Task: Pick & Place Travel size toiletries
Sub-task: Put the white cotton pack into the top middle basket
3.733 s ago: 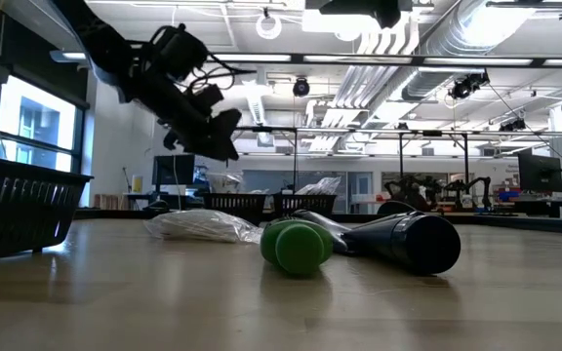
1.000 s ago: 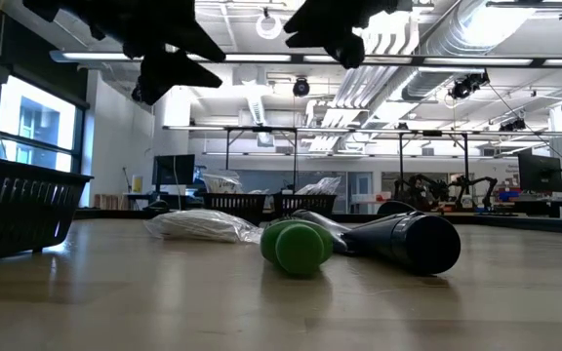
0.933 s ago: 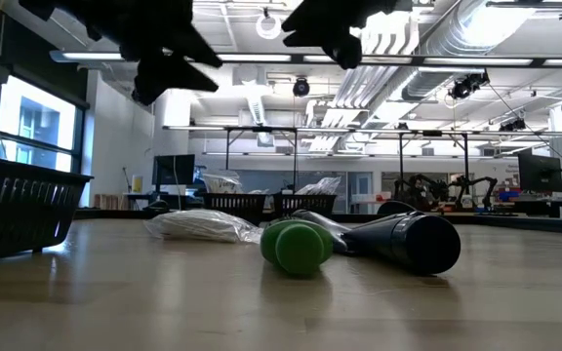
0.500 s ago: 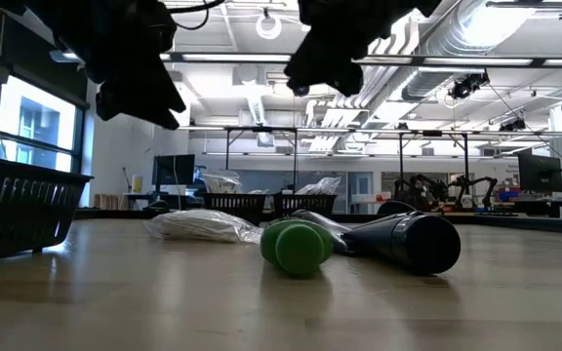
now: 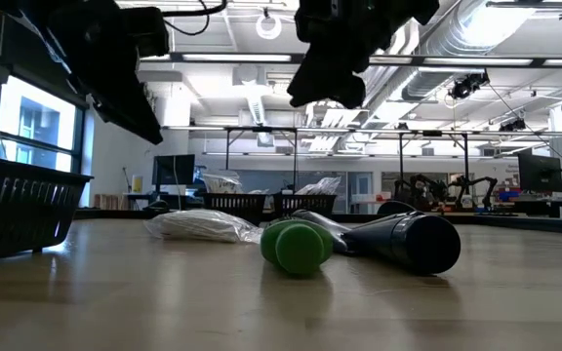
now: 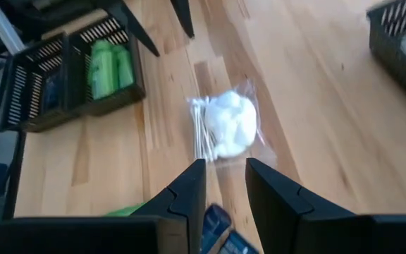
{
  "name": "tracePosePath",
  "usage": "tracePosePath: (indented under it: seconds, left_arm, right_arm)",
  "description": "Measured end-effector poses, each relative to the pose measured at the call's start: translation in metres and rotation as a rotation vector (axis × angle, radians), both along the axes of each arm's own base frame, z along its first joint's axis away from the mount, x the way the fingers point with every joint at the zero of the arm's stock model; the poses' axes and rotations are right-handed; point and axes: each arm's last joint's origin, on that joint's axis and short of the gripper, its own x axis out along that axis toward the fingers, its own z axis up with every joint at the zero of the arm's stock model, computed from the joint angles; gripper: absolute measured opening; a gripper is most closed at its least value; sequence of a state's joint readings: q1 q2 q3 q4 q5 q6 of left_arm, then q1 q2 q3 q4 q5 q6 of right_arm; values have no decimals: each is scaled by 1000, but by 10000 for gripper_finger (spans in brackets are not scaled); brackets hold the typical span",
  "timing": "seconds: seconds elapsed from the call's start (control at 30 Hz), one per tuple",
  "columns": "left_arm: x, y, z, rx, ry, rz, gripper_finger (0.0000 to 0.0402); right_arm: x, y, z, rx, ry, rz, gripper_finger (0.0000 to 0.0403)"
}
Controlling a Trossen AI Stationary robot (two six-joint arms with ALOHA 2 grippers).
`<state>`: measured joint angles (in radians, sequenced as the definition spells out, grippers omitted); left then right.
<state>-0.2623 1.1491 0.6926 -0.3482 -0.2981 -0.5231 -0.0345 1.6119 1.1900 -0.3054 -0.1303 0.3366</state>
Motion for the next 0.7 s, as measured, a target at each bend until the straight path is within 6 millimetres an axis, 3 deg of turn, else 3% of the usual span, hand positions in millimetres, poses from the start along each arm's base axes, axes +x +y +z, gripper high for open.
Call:
tracePosePath:
  seconds: [0.37, 0.7]
  left_arm:
    - [3, -1, -6, 25, 32, -18, 171]
    - [20, 8, -30, 56, 120, -15, 171]
  right_arm:
    - [-3, -1, -5, 75, 73, -103, 93]
    - [-3, 0, -5, 88, 74, -112, 93]
